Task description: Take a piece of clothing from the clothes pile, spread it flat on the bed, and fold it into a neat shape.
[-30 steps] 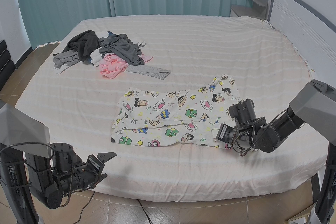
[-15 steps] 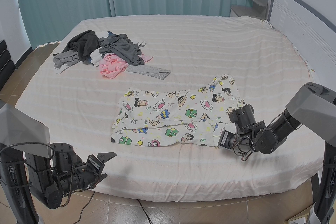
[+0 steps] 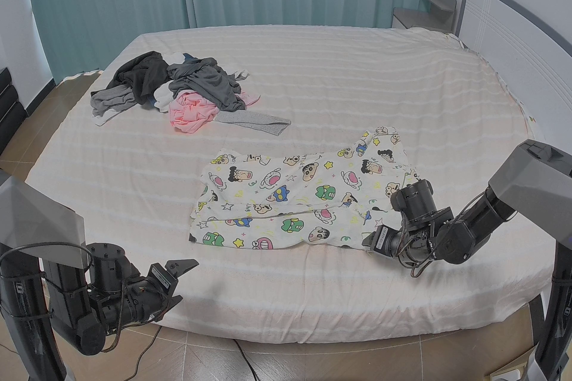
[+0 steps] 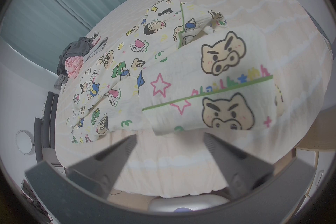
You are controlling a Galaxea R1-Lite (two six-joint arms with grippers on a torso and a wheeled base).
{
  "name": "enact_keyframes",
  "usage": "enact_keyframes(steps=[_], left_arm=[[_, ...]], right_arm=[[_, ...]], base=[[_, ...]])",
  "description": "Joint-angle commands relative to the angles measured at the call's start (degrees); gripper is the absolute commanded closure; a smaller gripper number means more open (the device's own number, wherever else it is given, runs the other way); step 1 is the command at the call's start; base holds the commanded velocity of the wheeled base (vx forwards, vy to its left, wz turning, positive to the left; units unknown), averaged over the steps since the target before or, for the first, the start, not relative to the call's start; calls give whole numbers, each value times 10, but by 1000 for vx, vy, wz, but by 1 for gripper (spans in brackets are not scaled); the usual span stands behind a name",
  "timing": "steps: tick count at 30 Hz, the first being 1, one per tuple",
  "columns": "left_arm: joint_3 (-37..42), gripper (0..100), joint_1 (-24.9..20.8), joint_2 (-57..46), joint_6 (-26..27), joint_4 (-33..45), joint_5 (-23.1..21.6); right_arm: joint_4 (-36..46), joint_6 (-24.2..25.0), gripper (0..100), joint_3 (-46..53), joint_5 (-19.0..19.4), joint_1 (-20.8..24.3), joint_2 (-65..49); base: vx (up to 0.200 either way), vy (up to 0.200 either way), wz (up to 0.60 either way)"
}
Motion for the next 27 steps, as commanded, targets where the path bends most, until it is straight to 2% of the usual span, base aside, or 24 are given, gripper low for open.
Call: enact_keyframes(steps=[1, 8, 10, 14, 20, 27], left_arm=[[0, 0, 0, 1, 0, -10, 0], [0, 0, 0, 1, 0, -10, 0], [0, 0, 0, 1, 0, -10, 0], [0, 0, 0, 1, 0, -10, 0], [0, 0, -1, 1, 0, -10, 0], [0, 0, -1, 2, 1, -10, 0]], right_arm=[[-1, 3, 0, 45, 9, 3, -47], [-1, -3, 0, 91, 20, -35, -130], [0, -23, 0, 92, 48, -75, -158], [-5, -54, 0, 85, 68, -118, -158], [-6, -67, 0, 54, 79, -140, -127], [-6, -66, 0, 28, 84, -139, -94]], base=[[0, 0, 0], [0, 0, 0], [0, 0, 0], [0, 0, 0], [0, 0, 0], [0, 0, 0]])
